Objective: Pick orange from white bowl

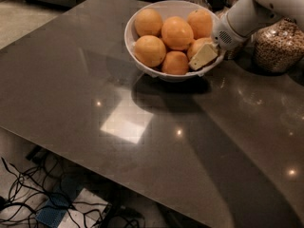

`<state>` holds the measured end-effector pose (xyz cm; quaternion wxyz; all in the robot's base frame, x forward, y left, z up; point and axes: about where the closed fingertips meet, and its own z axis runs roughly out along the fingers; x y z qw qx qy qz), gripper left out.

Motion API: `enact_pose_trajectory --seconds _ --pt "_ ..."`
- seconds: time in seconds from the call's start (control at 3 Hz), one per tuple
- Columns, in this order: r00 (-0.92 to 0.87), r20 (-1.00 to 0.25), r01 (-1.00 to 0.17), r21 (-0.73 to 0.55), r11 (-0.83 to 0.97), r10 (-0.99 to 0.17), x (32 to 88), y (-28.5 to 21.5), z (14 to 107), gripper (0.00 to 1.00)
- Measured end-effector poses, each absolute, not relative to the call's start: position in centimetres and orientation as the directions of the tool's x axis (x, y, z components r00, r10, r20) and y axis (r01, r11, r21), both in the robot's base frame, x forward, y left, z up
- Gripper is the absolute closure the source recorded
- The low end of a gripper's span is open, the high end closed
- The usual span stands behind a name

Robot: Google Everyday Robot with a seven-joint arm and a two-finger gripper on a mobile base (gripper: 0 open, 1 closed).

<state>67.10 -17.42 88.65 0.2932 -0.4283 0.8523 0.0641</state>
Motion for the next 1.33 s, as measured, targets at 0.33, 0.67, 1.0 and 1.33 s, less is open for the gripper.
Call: enact_pose_trajectory --seconds 0.33,0.67,1.0,1.33 --pt "-0.409 -0.583 -0.787 -0.163 0.594 -0.702 66.5 -17.4 90.1 0.97" --pt "-0.317 -0.611 -0.814 -0.218 0.539 -0.726 65.8 -17.5 92.9 1.0" --pt "-0.2 -0.626 -0.85 -0.272 0.452 -0.754 64.8 -17.3 94.9 1.0" --pt "-0.066 -0.65 -0.868 -0.337 0.364 -0.757 63.8 -17.1 96.6 1.0"
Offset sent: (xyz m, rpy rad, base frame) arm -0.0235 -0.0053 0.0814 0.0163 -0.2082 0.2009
